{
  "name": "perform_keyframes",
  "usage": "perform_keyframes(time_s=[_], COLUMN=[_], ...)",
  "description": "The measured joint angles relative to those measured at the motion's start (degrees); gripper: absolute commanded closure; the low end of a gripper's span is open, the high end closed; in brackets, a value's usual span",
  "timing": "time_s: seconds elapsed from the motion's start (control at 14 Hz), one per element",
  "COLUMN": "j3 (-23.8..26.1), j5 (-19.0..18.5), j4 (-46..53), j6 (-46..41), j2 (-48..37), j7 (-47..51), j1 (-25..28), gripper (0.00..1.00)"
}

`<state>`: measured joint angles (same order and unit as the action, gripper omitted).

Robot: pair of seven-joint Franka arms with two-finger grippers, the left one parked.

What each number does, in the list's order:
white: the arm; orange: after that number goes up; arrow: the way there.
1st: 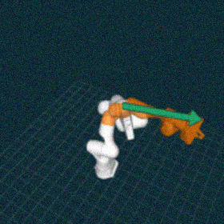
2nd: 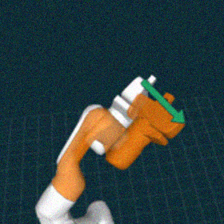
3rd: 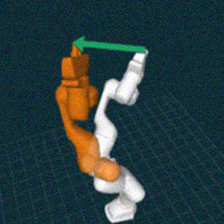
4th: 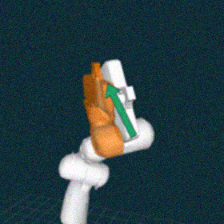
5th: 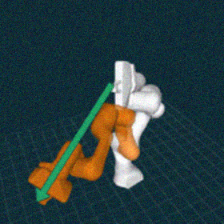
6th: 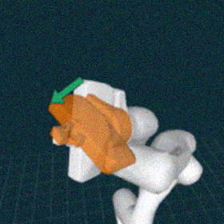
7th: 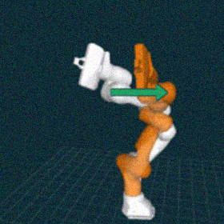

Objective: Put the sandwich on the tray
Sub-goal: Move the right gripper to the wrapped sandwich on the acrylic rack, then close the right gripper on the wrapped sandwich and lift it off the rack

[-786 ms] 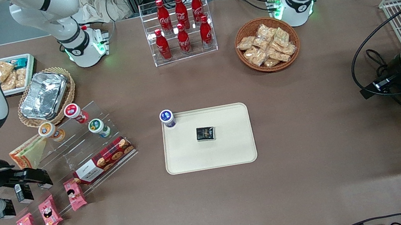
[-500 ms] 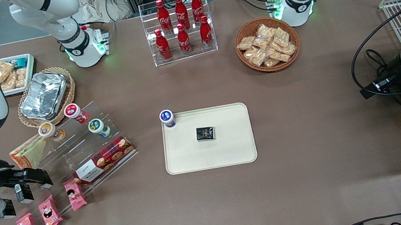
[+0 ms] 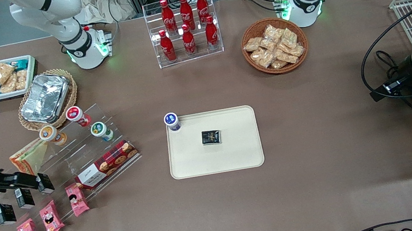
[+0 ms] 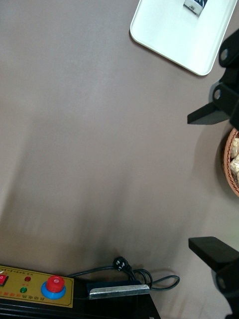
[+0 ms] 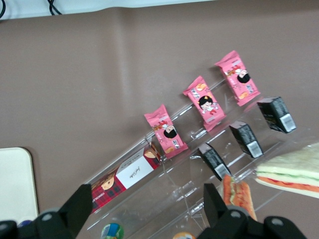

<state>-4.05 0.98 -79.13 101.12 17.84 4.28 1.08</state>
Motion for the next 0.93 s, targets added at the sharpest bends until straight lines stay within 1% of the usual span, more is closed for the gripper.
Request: perform_keyframes(time_s=[0.36,0.57,0.71,0.93], j3=[-1.7,-3.6,-5.3,-7.5], j5=[1.2,1.3,1.5,1.5], j4=[0.0,0.0,-0.3,-0.8], j6=[-2.9,-2.9,-3.0,-3.1], j2=[-1.5,-1.5,-1.3,-0.7], j7=[0.1,3.5,9.0,21.5], j1=[-4.6,-6.1,-6.9,-7.3], gripper=[0.01,0.01,0.01,0.01])
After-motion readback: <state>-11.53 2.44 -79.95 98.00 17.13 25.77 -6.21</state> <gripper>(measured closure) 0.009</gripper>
